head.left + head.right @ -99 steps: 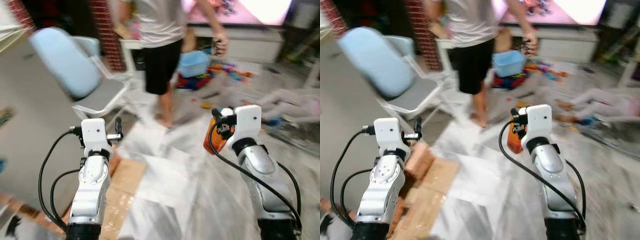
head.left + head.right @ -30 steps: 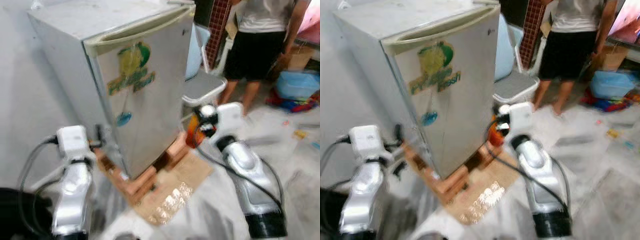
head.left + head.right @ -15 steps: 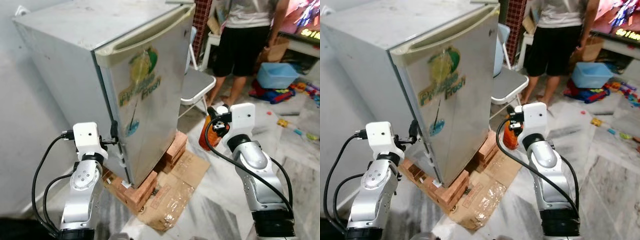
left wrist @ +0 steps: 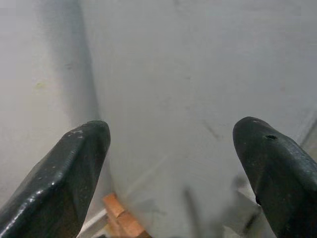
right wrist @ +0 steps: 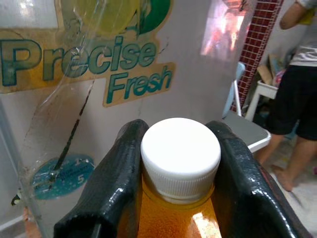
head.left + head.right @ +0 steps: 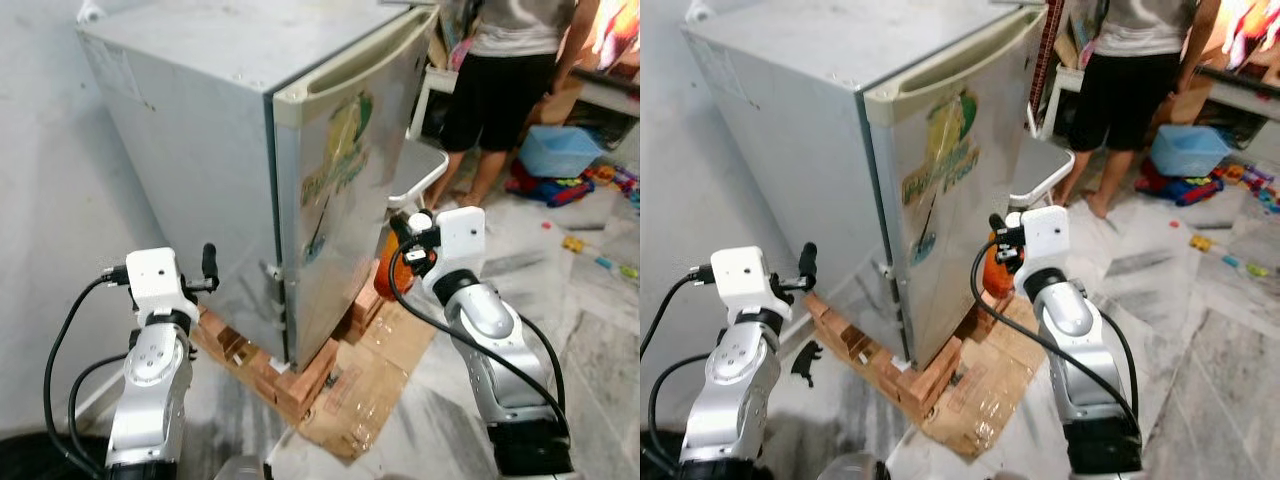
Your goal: Restocking fridge
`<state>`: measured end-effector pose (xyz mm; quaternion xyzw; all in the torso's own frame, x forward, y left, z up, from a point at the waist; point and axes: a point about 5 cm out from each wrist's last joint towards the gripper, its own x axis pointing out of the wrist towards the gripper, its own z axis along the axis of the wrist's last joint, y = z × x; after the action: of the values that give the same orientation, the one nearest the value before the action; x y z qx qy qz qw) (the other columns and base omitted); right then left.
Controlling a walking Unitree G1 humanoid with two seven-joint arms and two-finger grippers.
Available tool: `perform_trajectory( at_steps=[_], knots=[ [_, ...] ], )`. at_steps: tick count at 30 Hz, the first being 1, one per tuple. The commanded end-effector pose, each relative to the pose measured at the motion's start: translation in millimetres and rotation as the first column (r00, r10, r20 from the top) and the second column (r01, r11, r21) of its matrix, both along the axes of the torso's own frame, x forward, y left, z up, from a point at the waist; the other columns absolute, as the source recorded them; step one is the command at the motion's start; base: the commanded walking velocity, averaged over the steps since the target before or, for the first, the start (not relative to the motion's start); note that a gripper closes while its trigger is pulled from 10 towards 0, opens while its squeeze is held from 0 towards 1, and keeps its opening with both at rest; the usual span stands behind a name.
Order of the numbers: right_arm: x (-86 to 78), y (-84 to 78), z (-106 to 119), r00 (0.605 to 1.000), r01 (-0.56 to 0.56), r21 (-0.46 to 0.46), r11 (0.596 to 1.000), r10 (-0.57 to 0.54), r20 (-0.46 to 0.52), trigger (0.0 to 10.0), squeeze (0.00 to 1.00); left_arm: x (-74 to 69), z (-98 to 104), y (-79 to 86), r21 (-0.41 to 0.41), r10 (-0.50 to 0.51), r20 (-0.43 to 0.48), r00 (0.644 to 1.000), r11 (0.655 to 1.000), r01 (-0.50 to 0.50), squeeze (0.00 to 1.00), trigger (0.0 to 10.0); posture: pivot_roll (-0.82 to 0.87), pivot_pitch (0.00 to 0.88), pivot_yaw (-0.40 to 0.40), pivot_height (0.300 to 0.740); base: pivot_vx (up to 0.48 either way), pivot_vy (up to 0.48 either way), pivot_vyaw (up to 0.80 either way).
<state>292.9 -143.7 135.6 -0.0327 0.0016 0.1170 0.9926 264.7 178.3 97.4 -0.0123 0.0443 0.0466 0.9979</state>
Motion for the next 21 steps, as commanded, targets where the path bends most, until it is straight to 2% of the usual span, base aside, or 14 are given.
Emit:
perform_trajectory(
  at_steps=[1, 7, 10, 13, 21],
  knots=[
    [-0.6, -5.1, 6.5, 0.999, 0.032, -0.007, 0.999, -0.031, 0.027, 10.0, 0.0, 5.8, 0.0, -5.2, -0.005, -0.058, -0.017, 0.998, 0.998, 0.058, 0.0, 10.0, 0.05, 0.0, -0.039, 0.74, 0.0, 0.0, 0.0],
    [-17.6, -17.2, -9.8, 0.992, 0.09, -0.042, 0.995, -0.093, -0.08, 10.0, 0.0, 31.0, 5.8, -1.1, 0.007, -0.05, -0.027, 0.998, 0.999, 0.051, 0.0, 10.0, 0.04, 0.0, -0.044, 0.74, 0.0, 0.0, 0.0],
    [-34.9, -27.9, -22.3, 0.978, 0.108, -0.057, 0.992, -0.117, -0.172, 10.0, 0.0, 45.5, 10.1, -10.0, 0.026, -0.112, -0.026, 0.993, 0.993, 0.112, 0.0, 10.0, 0.01, 0.0, -0.034, 0.74, 0.0, 0.0, 0.0],
    [-41.1, -34.4, -27.0, 0.968, 0.132, -0.062, 0.989, -0.142, -0.206, 10.0, 0.0, 52.9, 11.4, -16.8, 0.03, -0.143, -0.025, 0.989, 0.989, 0.144, 0.0, 10.0, 0.0, 0.0, -0.028, 0.74, 0.0, 0.0, 0.0],
    [-46.4, -40.0, -29.0, 0.954, 0.168, -0.059, 0.984, -0.177, -0.241, 10.0, 0.0, 67.7, 8.3, -39.5, 0.043, -0.211, -0.062, 0.976, 0.976, 0.213, 0.0, 10.0, -0.02, 0.0, -0.016, 0.74, 0.0, 0.0, 0.0]
  ],
)
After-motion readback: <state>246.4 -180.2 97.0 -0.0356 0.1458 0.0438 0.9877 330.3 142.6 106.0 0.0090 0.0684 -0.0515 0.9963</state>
